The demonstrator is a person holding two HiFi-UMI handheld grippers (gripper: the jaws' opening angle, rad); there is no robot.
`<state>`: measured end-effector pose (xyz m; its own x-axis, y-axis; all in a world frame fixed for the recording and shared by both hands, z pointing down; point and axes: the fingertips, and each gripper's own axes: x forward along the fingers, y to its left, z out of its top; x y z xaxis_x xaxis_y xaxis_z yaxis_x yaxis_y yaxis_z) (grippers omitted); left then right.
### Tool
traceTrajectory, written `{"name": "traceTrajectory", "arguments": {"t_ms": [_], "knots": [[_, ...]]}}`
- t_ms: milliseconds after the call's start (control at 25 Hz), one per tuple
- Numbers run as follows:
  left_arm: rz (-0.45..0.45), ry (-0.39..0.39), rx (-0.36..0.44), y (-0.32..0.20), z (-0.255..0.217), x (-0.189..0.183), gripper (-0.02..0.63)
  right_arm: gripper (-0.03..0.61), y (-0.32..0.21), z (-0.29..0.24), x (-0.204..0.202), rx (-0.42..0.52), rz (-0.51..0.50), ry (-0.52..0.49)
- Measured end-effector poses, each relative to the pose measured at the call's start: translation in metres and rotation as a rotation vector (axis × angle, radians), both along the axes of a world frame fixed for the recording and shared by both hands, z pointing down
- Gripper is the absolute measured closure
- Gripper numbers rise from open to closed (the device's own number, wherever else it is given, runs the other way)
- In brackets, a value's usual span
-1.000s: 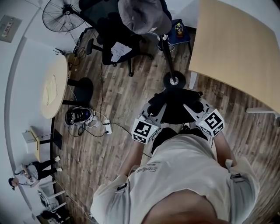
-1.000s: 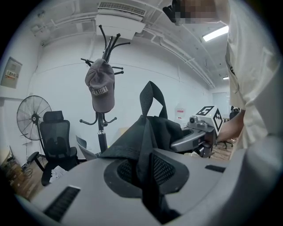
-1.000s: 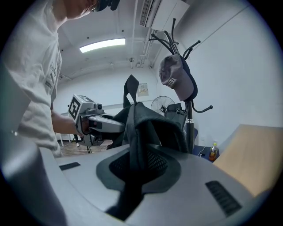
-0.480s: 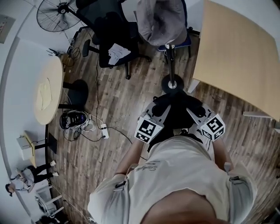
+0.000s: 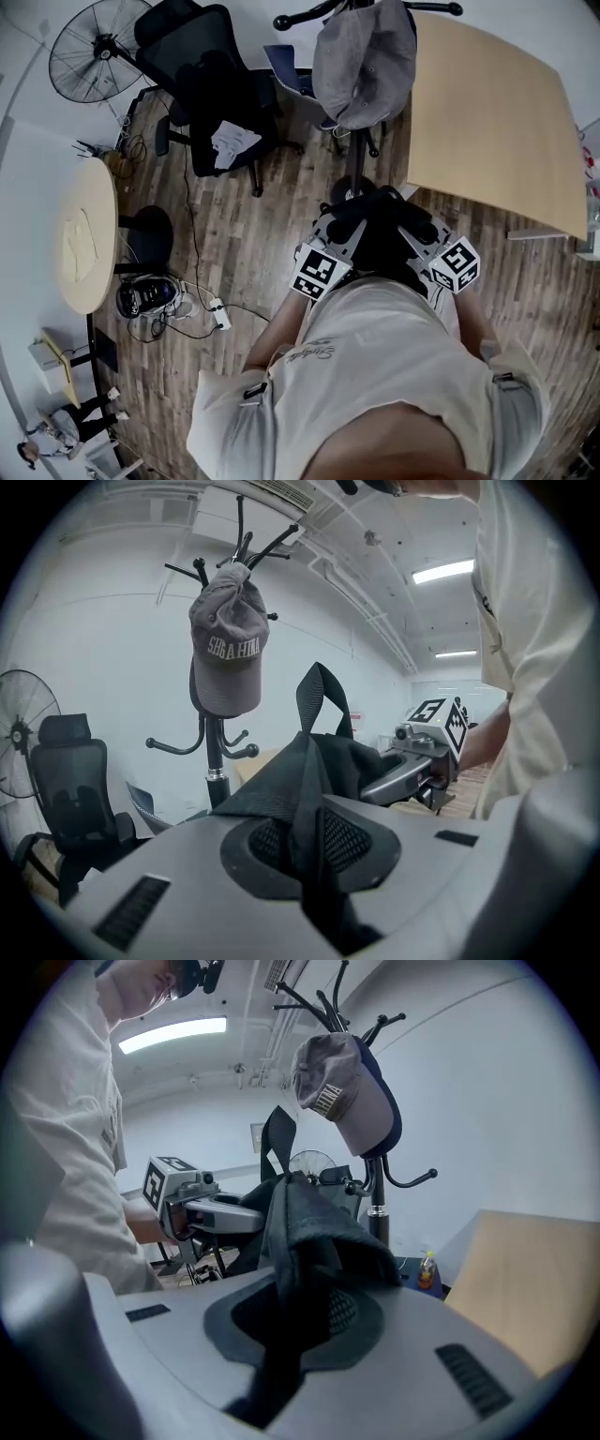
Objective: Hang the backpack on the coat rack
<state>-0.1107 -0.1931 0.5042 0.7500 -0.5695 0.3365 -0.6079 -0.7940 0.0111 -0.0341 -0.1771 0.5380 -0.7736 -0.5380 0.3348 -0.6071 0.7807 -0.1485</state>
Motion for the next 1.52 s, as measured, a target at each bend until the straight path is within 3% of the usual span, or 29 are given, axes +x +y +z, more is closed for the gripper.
{"name": "traceTrajectory", "arguments": {"t_ms": [400,760,1520], "knots": [[0.037,-0.02,-0.049,-0.05,0.016,-0.002,0.571,0.548,-0.053,0.018,0.0,-0.002,0.032,0.05],[-0.029,-0.068,-0.119,-0.088,0.049,-0.004,0.571,0.548,-0.094,0.05,-0.002,-0.036,-0.052,0.036],[-0.121,-0.106,-0.15,-0.148,0.092,-0.015,0.569,0.548,-0.159,0.096,-0.006,-0.093,-0.217,0.074]]}}
